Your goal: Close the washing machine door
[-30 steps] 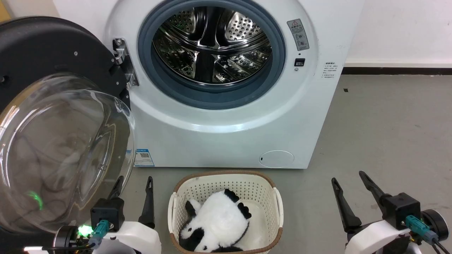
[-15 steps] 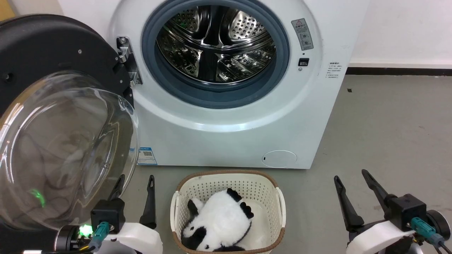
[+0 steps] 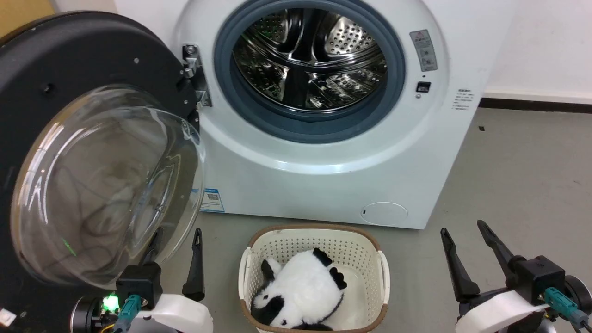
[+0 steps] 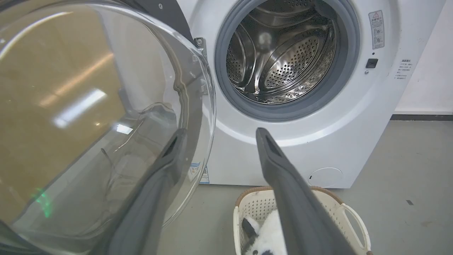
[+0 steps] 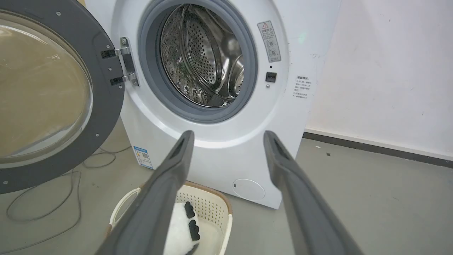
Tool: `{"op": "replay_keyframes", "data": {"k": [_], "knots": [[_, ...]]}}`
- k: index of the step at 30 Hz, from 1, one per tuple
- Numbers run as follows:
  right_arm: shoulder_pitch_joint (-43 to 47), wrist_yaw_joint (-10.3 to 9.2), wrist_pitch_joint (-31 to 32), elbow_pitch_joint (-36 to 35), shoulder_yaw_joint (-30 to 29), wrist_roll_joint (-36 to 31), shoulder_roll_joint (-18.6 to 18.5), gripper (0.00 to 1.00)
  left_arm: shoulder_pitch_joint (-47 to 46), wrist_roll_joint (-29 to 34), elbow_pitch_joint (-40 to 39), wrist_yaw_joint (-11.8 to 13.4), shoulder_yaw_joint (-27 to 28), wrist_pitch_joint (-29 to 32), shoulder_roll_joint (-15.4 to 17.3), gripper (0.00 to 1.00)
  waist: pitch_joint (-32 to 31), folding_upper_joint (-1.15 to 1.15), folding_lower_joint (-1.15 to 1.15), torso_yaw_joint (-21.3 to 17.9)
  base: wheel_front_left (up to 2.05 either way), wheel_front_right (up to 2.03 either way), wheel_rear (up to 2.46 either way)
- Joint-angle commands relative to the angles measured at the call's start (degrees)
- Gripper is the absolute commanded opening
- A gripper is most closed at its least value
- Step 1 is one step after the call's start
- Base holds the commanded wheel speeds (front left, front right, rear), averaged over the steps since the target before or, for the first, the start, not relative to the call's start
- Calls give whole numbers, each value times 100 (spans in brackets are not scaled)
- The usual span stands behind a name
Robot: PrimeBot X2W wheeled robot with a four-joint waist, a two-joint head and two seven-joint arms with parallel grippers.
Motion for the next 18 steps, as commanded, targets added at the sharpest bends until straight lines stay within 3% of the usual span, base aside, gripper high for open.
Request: {"op": "replay_keyframes", "data": {"k": [1,18], "knots": [[65,-1,-60,-24,-14,84,6,100,66,-36,-36,13,5,-59,1,100,-12,0,0,93,0,0,0],[98,-2,-263,-43,67,214,8,100,170,-95,-110,6,26,-262,1,100,-49,0,0,770,0,0,0]]}}
